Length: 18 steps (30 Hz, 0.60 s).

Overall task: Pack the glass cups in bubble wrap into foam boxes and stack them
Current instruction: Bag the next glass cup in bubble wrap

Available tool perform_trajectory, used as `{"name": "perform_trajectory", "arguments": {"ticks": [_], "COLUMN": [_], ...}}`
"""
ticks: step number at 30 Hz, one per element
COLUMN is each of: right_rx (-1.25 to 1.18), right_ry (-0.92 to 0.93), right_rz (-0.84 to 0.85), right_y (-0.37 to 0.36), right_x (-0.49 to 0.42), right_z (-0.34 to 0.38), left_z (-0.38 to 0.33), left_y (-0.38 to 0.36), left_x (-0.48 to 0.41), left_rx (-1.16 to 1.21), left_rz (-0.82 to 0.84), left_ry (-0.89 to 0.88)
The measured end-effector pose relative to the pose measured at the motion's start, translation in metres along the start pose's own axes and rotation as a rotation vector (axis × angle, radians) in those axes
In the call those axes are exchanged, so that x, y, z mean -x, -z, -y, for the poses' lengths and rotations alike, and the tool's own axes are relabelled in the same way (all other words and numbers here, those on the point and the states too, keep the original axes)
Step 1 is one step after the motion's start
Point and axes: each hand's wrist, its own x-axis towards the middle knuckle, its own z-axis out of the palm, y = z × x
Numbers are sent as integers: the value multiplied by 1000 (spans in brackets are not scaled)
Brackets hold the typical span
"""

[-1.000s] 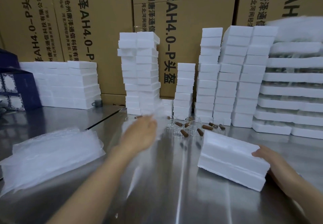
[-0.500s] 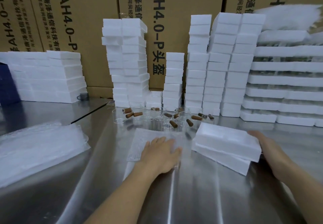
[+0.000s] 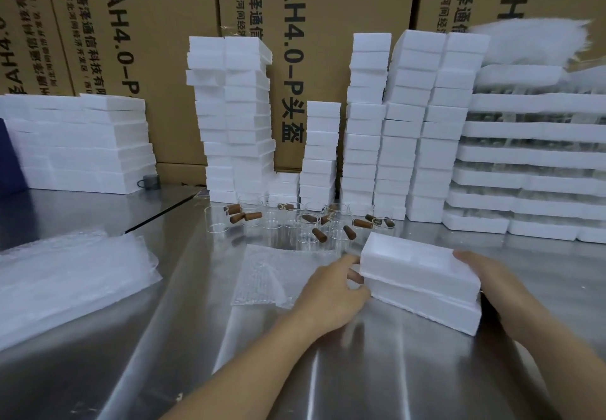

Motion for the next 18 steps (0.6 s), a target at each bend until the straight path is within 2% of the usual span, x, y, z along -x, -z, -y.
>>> {"name": "perform_trajectory", "arguments": {"ticks": [5, 8, 12, 14, 16, 17, 18], "right_rx": [-73, -112, -85, 41, 181, 210, 227], "right_ry": [-83, -101, -43, 161, 523, 726, 901], "right_rz": [2, -30, -85, -303, -549, -579, -530], "right_y": [10, 17, 18, 15, 4, -7, -22], "right_x": [0, -2, -4, 2, 21, 34, 49], "right_z": [1, 1, 9, 19, 34, 41, 46], "left_z": [1, 10, 34, 47, 56, 59, 62], "left_y": [10, 33, 76, 94, 108, 114, 118], "left_x": [-1, -4, -6, -5, -2, 0, 2], "left_rx": [-104, -327, -522, -553, -503, -464, -420], "left_rz": [-90, -205, -308, -317, -298, -289, -279], "left_ry": [-26, -38, 143, 303, 447, 492, 525]}}
